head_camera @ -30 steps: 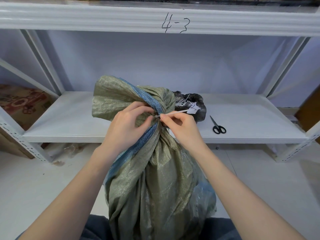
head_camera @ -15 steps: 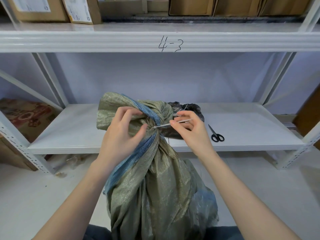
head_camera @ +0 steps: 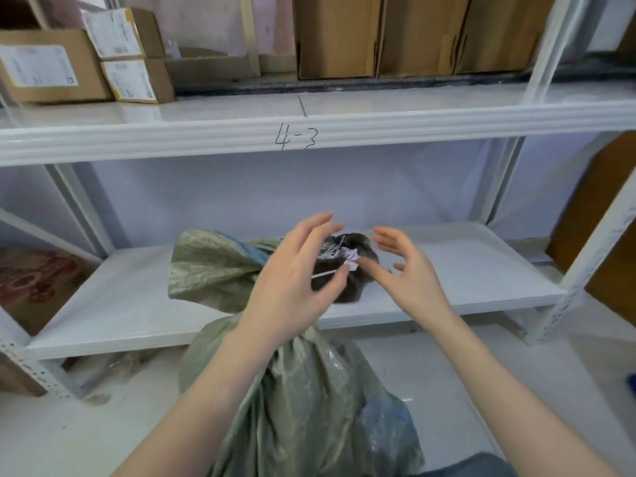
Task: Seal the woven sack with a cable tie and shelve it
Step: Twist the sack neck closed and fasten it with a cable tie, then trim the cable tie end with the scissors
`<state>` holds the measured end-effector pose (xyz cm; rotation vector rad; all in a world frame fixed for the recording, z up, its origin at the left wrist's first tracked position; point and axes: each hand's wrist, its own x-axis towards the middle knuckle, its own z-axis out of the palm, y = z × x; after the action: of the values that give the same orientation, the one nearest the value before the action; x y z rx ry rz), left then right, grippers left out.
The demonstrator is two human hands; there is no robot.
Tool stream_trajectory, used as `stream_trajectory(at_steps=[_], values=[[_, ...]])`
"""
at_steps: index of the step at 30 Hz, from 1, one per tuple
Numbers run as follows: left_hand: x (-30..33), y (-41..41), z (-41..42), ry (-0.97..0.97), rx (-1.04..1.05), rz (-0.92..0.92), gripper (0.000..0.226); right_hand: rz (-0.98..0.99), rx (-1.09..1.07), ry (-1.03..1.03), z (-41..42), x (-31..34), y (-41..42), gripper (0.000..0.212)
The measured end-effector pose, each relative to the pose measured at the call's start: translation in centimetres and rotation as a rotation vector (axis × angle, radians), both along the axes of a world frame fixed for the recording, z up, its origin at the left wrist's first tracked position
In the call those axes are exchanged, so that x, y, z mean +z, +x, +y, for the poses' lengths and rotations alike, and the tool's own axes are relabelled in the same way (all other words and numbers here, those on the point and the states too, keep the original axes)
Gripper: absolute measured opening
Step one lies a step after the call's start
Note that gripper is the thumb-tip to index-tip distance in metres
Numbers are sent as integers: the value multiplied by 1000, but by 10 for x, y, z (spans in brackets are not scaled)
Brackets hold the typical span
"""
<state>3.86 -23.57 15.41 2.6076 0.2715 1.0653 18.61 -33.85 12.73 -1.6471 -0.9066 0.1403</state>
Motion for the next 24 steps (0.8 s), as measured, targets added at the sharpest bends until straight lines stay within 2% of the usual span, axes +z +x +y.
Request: stream_trajectory(at_steps=[5, 11, 15, 24], values=[[-14, 64, -38, 25, -167, 52, 41, -70, -100, -67, -41, -5, 49, 51], [-82, 134, -28, -88, -154, 203, 44, -45, -201, -165, -67, -58, 108, 50], [-137, 177, -3, -189, -81, 363, 49, -42, -221, -250, -58, -108, 144, 49], [-229, 284, 23, -201, -78, 656, 56, -43, -161, -441, -7, -211, 214, 50]])
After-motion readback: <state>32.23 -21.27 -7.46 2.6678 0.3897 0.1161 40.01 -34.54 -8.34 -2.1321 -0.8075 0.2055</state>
